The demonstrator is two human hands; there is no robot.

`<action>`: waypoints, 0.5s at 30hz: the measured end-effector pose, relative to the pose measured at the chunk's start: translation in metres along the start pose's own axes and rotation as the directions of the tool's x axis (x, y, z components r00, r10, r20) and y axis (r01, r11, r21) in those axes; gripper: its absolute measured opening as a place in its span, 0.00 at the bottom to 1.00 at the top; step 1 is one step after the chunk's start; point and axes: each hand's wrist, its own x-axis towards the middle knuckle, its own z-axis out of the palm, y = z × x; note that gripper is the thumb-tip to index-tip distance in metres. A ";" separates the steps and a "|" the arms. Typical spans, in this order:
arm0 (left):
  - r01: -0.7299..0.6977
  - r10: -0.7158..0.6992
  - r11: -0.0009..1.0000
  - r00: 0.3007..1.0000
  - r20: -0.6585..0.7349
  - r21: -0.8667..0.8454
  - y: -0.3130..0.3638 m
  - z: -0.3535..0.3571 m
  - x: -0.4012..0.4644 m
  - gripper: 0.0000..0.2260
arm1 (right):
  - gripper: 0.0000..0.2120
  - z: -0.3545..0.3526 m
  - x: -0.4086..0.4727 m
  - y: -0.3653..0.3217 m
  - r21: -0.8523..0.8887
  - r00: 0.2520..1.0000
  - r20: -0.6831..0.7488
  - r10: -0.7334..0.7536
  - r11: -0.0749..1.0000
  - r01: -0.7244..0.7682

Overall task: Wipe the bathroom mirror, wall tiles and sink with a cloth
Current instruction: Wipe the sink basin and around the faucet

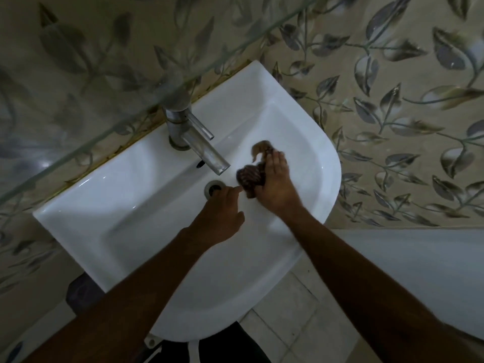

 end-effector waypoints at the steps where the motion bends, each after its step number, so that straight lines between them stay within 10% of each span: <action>1: 0.004 -0.004 1.000 1.000 -0.001 -0.004 -0.002 0.001 0.000 0.28 | 0.47 0.009 0.002 -0.010 0.027 0.999 0.017 -0.031 0.999 0.031; 9: 0.095 -0.083 0.994 0.981 -0.175 0.061 -0.002 -0.002 0.002 0.34 | 0.29 0.052 0.026 -0.041 -0.126 0.931 0.021 -0.364 0.923 0.364; 15: 0.088 -0.082 0.996 0.985 -0.150 0.033 -0.013 -0.013 -0.003 0.35 | 0.34 -0.004 0.069 0.016 -0.447 0.906 -0.273 -0.323 0.877 0.178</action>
